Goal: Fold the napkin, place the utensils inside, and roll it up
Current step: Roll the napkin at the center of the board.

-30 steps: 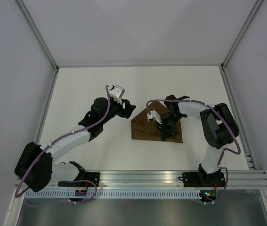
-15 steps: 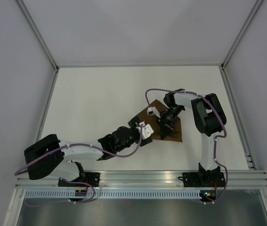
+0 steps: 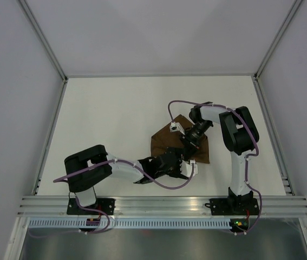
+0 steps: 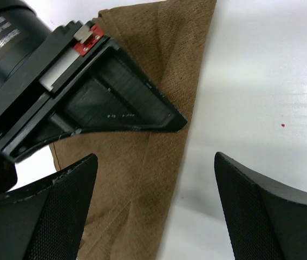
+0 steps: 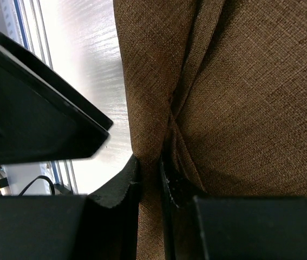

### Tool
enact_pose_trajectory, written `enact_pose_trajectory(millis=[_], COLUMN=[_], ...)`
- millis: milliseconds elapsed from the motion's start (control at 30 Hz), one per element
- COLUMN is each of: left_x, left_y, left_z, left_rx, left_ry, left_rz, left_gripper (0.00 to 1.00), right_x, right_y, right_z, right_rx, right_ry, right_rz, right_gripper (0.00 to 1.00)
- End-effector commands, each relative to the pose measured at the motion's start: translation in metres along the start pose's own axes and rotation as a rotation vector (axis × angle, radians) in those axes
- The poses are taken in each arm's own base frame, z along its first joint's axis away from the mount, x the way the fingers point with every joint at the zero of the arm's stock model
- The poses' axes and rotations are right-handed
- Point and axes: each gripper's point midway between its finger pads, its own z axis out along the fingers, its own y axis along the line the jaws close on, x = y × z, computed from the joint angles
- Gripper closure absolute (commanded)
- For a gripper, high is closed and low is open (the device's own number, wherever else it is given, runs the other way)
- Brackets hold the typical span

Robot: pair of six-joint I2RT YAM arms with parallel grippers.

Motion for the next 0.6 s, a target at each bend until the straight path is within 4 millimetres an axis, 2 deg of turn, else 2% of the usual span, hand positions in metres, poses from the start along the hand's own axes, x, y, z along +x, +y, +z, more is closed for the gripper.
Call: enact_pose_trajectory(millis=[0, 133, 167, 200, 333, 367, 433, 467, 567], left_x=[-0.008, -0.001, -0.004, 0.006, 0.016, 0.015, 0.018, 0.02, 0.027], left_y=[0.006, 0.007, 0.009, 0.006, 0.002, 0.002, -0.001, -0.004, -0.01], left_z=[0.014, 0.021, 0.023, 0.025, 0.029, 0.03, 0.03, 0.029, 0.029], left_rx=[0.014, 0.046, 0.053, 0.073, 0.114, 0.124, 0.14, 0.147, 0.165], left_ry=[-0.018, -0.006, -0.009, 0.021, 0.043, 0.043, 0.053, 0.057, 0.079], left_rz=[0.086, 0.037, 0.027, 0.009, -0.033, -0.04, -0.064, -0.072, -0.111], left_gripper=[0.08, 0.14, 0.2, 0.22, 0.32, 0.38, 0.43, 0.51, 0.54], right_x=[0.014, 0.014, 0.015, 0.016, 0.016, 0.016, 0.016, 0.016, 0.016], right_y=[-0.043, -0.043, -0.044, -0.044, -0.046, -0.046, -0.047, -0.046, -0.047], right_z=[0.005, 0.005, 0.004, 0.005, 0.004, 0.004, 0.005, 0.005, 0.005], right_rx=[0.09, 0.088, 0.091, 0.087, 0.086, 0.084, 0.083, 0.081, 0.079], right_ry=[0.061, 0.059, 0.06, 0.06, 0.053, 0.054, 0.052, 0.053, 0.052], right_rz=[-0.086, -0.082, -0.08, -0.075, -0.073, -0.069, -0.069, -0.067, -0.066], right_gripper=[0.98, 0.99, 0.99, 0.99, 0.99, 0.99, 0.99, 0.99, 0.99])
